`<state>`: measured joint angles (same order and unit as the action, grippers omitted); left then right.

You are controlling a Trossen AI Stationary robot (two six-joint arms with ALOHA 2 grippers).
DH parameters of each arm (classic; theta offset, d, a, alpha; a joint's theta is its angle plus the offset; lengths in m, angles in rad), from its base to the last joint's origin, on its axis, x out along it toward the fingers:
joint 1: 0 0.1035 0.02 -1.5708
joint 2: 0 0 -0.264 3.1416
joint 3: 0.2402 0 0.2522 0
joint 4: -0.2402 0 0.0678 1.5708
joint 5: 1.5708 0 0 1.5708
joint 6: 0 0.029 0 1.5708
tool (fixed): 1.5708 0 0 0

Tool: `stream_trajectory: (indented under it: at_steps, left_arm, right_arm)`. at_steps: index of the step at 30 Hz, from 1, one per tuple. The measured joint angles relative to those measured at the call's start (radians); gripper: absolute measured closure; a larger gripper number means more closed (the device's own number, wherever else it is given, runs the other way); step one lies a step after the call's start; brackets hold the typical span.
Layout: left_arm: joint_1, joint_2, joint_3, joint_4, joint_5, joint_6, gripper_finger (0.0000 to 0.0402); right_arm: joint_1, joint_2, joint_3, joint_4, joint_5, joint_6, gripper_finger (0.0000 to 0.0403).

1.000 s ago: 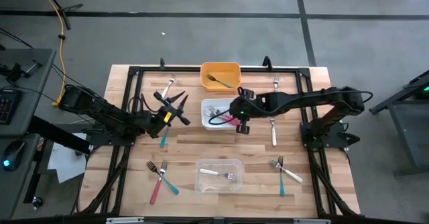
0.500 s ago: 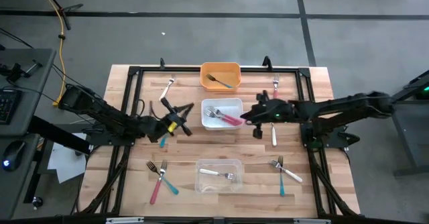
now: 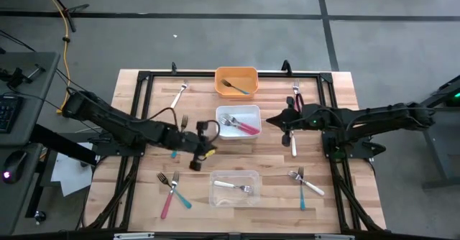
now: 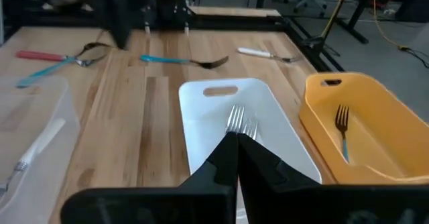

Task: Sort silverware by color (type)
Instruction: Put the bottom left blue fork into the yellow bin

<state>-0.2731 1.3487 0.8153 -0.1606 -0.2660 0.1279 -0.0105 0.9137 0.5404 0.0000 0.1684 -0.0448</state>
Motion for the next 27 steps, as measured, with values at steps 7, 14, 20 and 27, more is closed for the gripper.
stream_trajectory:
  at_steps: [7, 14, 20, 27]
  left_arm:
    - [-0.080, 0.000, 0.067, -0.383, 0.172, -0.169, 0.0395]
    - [-0.238, 0.001, 0.070, -0.539, 0.179, -0.419, 0.0360]
    - [-0.349, 0.005, 0.070, -0.600, 0.171, -0.571, 0.0317]
    - [-0.424, 0.078, 0.063, -0.625, 0.212, -0.659, 0.0284]
  right_arm:
    - [0.000, 0.003, 0.000, -0.010, 0.019, 0.000, 0.0402]
    - [0.000, 0.004, 0.000, -0.010, 0.019, 0.000, 0.0403]
    - [0.000, 0.004, 0.000, -0.010, 0.019, 0.000, 0.0403]
    - [0.000, 0.004, 0.000, -0.010, 0.019, 0.003, 0.0403]
